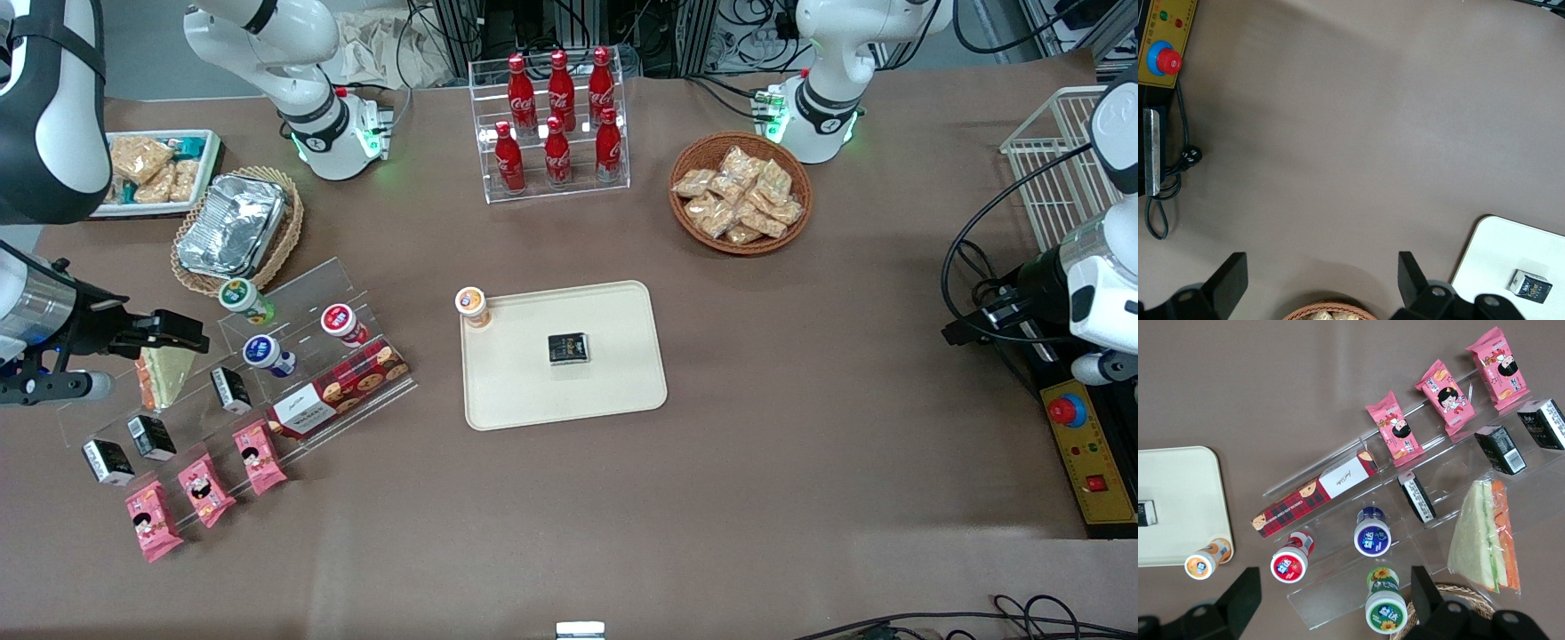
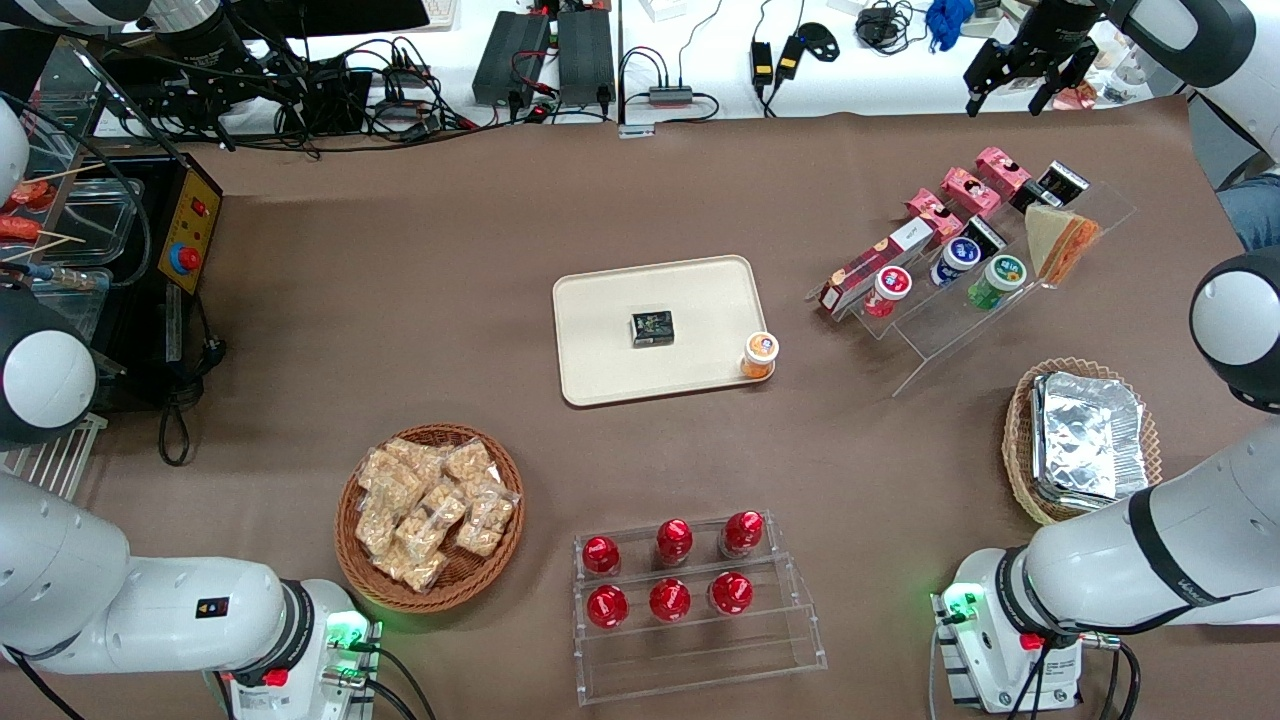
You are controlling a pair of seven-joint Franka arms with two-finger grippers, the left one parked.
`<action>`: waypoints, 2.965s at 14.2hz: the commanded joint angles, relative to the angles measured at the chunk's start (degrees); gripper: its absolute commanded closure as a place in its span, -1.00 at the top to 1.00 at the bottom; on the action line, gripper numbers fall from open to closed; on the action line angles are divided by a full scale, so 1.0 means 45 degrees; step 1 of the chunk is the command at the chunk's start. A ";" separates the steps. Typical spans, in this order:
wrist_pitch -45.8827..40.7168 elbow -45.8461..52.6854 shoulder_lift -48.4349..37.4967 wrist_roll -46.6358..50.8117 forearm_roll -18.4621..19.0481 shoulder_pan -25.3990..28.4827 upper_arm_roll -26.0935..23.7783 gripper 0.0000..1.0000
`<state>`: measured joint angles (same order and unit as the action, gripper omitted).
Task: Place sandwich on tray
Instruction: 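Move the right gripper down over the wrapped sandwich in the rack, then close the right gripper on the wrapped sandwich's end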
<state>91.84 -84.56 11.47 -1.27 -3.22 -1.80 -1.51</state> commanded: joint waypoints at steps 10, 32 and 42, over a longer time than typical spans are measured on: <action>-0.0252 -0.0855 -0.0166 -0.0108 0.0167 -0.1005 0.0061 1.00; 0.6054 -0.7865 -0.1925 -0.3702 0.1183 -0.1534 0.1995 1.00; 0.6037 -0.7382 -0.1515 -0.3682 0.1066 -0.1690 0.1975 -0.56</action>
<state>118.67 -118.58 5.07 -17.47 1.32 -8.93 7.73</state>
